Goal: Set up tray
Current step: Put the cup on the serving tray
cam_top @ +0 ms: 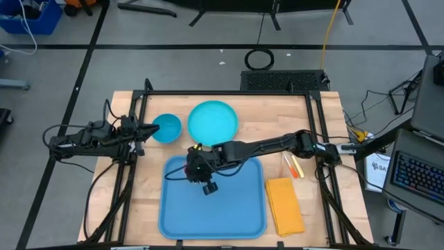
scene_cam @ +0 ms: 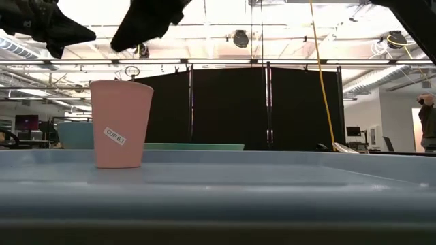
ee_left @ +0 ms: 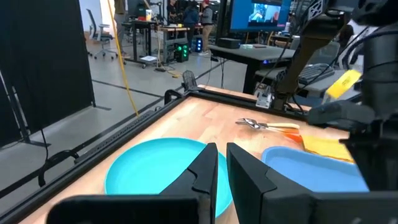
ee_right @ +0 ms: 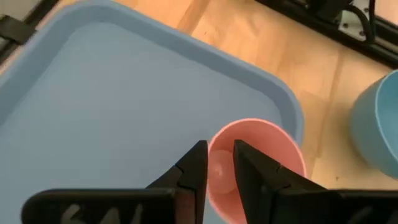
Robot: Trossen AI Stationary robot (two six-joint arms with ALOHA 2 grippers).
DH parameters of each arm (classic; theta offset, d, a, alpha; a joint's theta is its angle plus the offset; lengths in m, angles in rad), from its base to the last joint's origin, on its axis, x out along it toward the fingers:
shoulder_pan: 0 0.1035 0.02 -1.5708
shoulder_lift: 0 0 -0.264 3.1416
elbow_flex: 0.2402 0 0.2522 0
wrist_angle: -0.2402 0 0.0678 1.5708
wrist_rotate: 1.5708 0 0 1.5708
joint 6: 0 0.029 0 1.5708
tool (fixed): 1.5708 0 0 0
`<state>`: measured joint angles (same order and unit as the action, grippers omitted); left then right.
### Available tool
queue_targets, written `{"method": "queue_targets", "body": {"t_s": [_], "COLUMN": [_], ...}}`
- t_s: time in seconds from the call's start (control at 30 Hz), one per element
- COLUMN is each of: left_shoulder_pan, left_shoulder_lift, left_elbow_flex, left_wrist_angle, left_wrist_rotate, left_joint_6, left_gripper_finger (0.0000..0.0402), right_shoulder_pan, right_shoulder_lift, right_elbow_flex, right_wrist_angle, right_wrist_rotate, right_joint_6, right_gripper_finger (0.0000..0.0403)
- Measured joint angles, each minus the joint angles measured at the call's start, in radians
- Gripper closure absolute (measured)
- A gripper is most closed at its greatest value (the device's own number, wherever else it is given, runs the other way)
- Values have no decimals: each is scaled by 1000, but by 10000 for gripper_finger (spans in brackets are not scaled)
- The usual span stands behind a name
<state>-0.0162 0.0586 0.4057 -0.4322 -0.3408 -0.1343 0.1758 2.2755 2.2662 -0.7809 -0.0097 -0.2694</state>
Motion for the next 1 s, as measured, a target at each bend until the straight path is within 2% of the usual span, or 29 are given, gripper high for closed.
{"method": "queue_targets", "body": {"t_s": [0.07,0.2,0.37,0.53,0.73,0.8,0.9,1.0], "left_shoulder_pan": [0,0,0,0,-1,-1,-1,-1], "left_shoulder_lift": [0,0,0,0,0,0,0,0], "left_elbow_flex": [0,0,0,0,0,0,0,0], "left_wrist_angle": [0,-4,-5,-8,-12,-10,-10,-14], "left_wrist_rotate": [0,0,0,1,4,2,-7,-6], "left_joint_6": [0,-2,-2,-8,-7,-7,-8,-8], "left_gripper_finger": [366,366,366,366,366,366,366,366], "right_shoulder_pan": [7,16,13,-6,-13,-31,-63,-85], "right_shoulder_lift": [-10,-32,-58,-118,-268,-299,-301,-261], "right_elbow_flex": [0,-56,-202,-378,-641,-725,-813,-842], "right_wrist_angle": [-38,-69,3,137,376,460,630,711], "right_wrist_rotate": [29,65,73,93,87,51,-73,-145], "right_joint_6": [24,68,124,153,235,272,343,388], "right_gripper_finger": [345,393,400,402,402,403,403,403]}}
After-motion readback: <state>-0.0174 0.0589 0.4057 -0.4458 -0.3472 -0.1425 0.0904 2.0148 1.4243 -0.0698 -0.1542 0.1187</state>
